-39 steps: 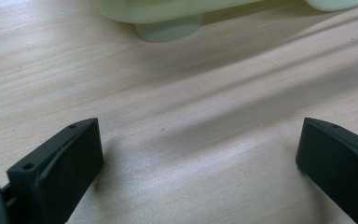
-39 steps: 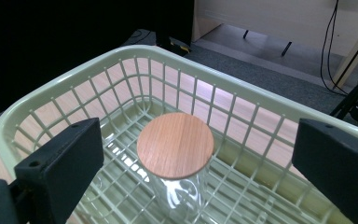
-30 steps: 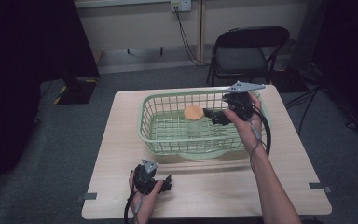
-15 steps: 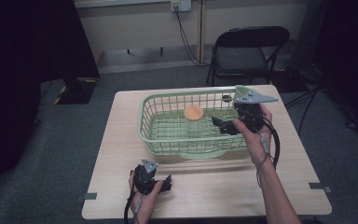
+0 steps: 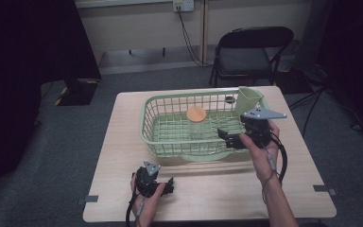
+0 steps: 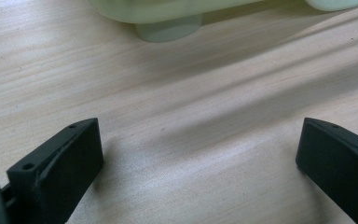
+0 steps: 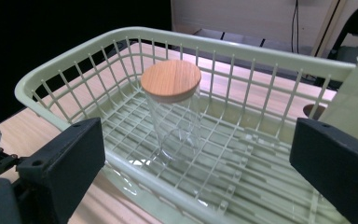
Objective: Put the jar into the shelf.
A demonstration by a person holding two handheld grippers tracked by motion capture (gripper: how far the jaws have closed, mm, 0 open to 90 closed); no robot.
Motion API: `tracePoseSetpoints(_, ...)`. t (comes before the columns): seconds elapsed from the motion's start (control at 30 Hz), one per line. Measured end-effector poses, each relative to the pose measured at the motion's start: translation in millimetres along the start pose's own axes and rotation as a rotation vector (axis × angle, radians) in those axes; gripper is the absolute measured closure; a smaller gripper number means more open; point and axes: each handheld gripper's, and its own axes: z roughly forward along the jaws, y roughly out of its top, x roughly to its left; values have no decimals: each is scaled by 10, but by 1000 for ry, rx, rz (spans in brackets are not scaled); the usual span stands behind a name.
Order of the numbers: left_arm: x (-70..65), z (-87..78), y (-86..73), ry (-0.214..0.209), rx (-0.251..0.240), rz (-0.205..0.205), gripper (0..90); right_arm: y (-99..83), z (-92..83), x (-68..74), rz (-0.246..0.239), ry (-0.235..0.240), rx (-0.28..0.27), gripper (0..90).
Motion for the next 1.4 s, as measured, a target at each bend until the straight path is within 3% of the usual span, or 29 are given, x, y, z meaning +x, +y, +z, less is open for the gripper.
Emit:
tracePoseSetpoints(0.67,0,0,0,0,0,0,4,-520,-188,227,-1,-40,-38,22)
tracePoseSetpoints(1.17,0,0,0,0,0,0,4,-952,-167,240,27,-33,-37,24)
tracePoseSetpoints(1.4,0,0,0,0,0,0,4,-1127,-117,219,29,-62,-4,24)
